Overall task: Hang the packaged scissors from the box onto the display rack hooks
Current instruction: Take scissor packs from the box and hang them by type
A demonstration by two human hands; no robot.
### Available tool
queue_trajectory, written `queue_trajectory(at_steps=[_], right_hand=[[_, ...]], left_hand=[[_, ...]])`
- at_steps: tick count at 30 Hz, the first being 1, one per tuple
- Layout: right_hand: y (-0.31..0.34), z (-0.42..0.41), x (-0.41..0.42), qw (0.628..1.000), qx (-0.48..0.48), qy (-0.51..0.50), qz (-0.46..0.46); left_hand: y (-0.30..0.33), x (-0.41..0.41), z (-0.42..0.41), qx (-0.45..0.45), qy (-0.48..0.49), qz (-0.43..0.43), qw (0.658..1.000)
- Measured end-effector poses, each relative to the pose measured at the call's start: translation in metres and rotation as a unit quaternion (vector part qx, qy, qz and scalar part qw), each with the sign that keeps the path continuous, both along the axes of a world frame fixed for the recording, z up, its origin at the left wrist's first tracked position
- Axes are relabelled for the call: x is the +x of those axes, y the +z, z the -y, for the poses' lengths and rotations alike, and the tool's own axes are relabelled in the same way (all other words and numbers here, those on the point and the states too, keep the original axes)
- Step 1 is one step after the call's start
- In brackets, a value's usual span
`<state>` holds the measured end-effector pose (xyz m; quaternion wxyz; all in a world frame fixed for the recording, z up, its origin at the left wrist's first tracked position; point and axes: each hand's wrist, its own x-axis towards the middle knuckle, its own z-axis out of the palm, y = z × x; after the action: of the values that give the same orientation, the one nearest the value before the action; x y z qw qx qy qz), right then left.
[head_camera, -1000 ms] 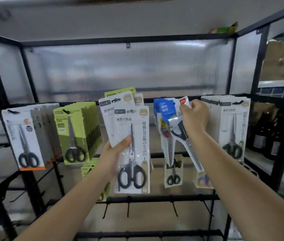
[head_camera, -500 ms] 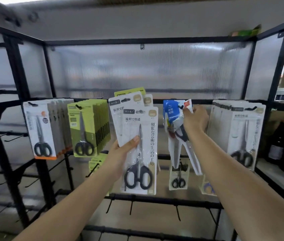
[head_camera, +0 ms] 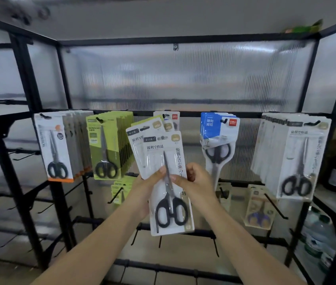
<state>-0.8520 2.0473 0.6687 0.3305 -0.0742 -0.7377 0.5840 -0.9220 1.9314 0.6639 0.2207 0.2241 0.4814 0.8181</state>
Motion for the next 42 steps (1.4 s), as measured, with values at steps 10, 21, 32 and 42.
queue_trajectory(at_steps=[10,21,32,42], right_hand=[[-0.035,0.012,-0.01,0.994,-0.096,-0.006,-0.058],[-0.125,0.019,-0.008,0.976,-0.217,-0.033,-0.014],[-0.175,0.033,-0.007,0.977,-0.187,-0.074,0.071],[-0.186,-0.008,0.032,0.97,-0.178,-0.149,0.068]], left_hand=[[-0.037,-0.016,0.038,-0.037,0.077,0.016,0.996],[-0.094,-0.039,0.164,-0.145,0.201,-0.015,0.969],[-0.156,-0.038,0.205,-0.221,0.217,0.031,0.95],[-0.17,-0.026,0.151,-0.26,0.114,0.039,0.958]])
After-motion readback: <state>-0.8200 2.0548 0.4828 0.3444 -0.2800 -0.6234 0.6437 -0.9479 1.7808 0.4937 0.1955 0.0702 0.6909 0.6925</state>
